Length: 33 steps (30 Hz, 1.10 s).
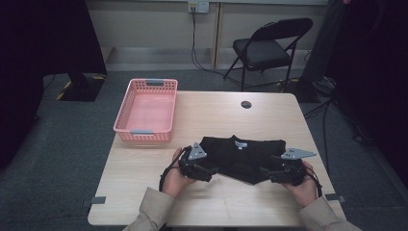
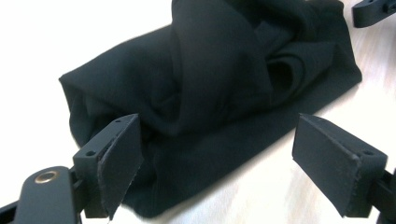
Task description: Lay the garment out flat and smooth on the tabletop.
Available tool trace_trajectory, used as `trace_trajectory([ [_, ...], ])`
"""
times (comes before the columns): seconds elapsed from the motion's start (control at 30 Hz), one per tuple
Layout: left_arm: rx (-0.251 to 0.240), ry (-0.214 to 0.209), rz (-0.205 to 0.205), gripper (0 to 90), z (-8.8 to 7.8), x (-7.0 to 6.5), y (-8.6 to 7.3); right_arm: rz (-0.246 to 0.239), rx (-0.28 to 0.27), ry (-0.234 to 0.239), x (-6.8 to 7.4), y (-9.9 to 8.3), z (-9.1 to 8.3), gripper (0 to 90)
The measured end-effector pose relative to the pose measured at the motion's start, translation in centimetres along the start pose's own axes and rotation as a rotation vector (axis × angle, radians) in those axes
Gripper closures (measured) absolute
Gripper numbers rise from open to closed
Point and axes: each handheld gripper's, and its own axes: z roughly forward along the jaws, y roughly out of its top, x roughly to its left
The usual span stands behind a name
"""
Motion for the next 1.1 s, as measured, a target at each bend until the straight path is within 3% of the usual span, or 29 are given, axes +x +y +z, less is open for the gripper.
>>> trace_trajectory([
  [0.07,0.005,0.005,-0.005,16.0,0.4,0.1,0.4,0.003,-0.001,0.005,0.0,0.4,0.4,31.6],
  [0.4,0.011,-0.005,-0.017,21.4,2.1,0.4,2.4,0.033,-0.007,-0.007,-0.6,1.2,1.9,34.8],
  [0.6,0.044,-0.004,-0.020,27.8,3.1,0.6,3.0,0.059,-0.004,-0.005,-1.3,1.2,2.4,40.1],
  [0.77,0.089,-0.005,-0.021,41.2,3.5,0.5,2.9,0.073,0.008,0.048,-1.9,1.1,2.6,51.1],
  [0.93,0.104,-0.007,-0.029,55.9,3.5,0.7,2.8,0.069,0.029,0.046,-2.0,0.9,2.9,55.6],
  [1.1,0.123,-0.013,-0.012,70.4,3.5,0.8,2.7,0.056,0.043,0.053,-1.9,0.8,2.9,69.8],
])
